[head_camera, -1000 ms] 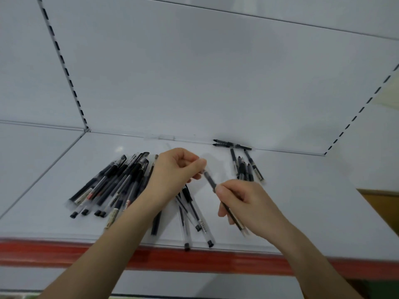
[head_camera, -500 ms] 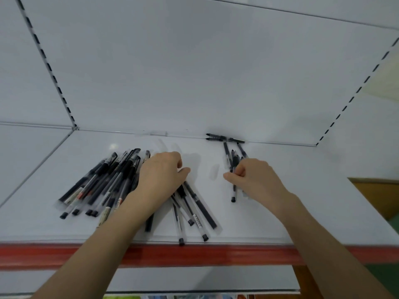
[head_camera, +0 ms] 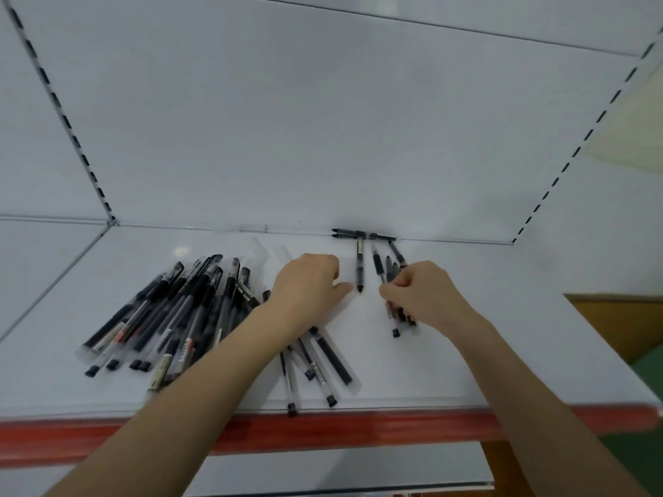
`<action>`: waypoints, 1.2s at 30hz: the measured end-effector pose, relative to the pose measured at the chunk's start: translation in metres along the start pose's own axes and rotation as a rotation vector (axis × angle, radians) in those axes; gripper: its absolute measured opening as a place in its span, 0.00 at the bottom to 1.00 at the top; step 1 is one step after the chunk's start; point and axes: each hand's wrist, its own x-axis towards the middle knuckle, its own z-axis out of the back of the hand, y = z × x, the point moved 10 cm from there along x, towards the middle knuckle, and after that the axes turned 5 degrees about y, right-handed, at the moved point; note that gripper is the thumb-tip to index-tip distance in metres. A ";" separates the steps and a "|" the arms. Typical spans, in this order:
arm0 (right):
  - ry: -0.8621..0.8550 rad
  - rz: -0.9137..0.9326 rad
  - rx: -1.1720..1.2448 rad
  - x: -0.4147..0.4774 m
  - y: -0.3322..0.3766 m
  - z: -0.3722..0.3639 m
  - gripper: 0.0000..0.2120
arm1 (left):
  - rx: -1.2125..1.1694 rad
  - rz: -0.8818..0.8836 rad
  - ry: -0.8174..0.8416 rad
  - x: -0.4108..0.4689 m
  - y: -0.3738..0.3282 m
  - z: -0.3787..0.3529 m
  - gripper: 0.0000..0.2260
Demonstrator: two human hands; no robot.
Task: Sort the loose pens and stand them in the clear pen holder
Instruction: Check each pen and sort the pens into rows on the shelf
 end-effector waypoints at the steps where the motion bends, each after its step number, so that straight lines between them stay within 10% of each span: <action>1: -0.027 0.000 0.077 -0.003 -0.004 0.007 0.14 | 0.035 -0.004 0.029 0.005 -0.004 -0.005 0.14; 8: -0.055 0.073 0.383 -0.034 -0.006 0.027 0.06 | 0.127 -0.023 0.114 0.020 -0.006 -0.019 0.02; 36: -0.180 0.045 0.499 -0.042 -0.023 0.032 0.05 | 0.035 -0.079 0.018 0.022 0.006 -0.008 0.12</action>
